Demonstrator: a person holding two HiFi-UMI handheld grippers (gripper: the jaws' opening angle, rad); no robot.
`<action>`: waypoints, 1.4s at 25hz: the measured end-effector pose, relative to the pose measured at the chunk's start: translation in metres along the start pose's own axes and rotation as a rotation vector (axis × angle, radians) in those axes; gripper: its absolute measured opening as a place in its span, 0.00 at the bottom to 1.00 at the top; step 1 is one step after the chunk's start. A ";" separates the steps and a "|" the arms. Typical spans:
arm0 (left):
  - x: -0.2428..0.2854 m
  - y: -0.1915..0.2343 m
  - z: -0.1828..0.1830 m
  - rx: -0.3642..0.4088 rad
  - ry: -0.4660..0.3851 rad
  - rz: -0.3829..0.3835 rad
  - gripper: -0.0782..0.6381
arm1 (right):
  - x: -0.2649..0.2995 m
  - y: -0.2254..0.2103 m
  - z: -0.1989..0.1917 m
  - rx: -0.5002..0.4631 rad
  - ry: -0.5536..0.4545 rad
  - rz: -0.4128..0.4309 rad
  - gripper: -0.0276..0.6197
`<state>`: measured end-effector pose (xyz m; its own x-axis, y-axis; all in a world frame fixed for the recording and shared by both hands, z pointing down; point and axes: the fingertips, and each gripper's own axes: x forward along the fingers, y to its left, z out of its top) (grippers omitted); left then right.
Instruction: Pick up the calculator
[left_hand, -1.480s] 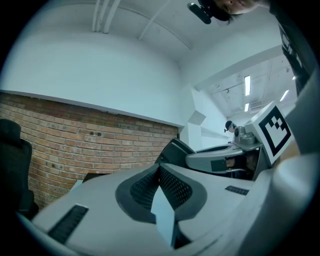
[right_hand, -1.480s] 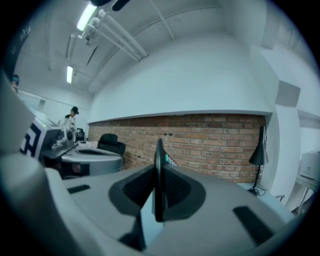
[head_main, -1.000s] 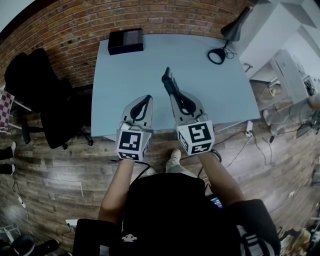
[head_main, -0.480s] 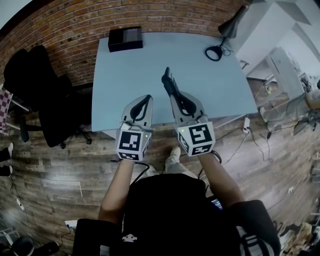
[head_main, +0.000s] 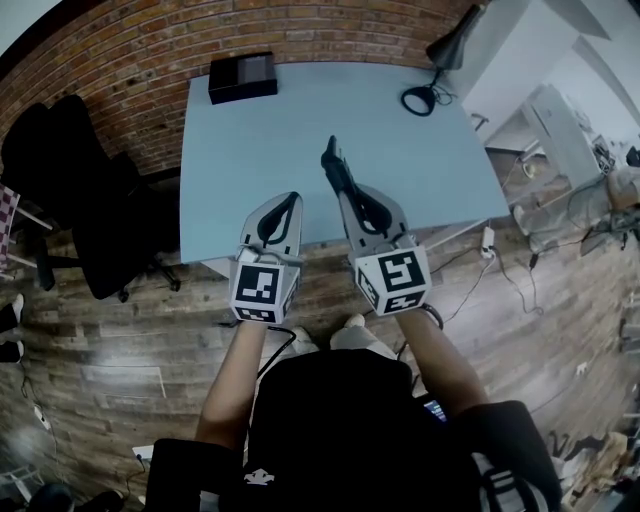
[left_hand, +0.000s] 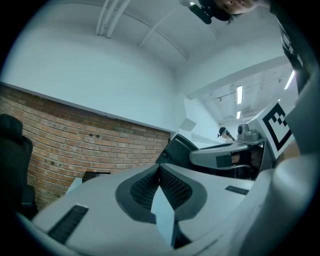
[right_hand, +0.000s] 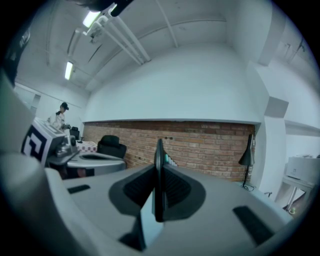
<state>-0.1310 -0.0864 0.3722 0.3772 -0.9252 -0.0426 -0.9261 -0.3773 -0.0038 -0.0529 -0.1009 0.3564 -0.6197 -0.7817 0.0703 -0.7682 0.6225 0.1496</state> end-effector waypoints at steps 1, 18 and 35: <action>0.001 0.000 0.002 0.003 -0.002 0.001 0.11 | 0.000 -0.001 0.000 -0.001 0.000 0.000 0.12; -0.004 -0.027 0.011 0.034 0.004 0.032 0.11 | -0.025 -0.011 0.006 0.031 -0.044 0.033 0.12; -0.015 -0.081 0.020 0.044 0.009 0.062 0.11 | -0.079 -0.028 0.007 0.045 -0.075 0.073 0.12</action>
<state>-0.0617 -0.0415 0.3535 0.3186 -0.9473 -0.0351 -0.9474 -0.3169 -0.0454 0.0167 -0.0566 0.3401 -0.6834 -0.7300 0.0051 -0.7259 0.6802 0.1025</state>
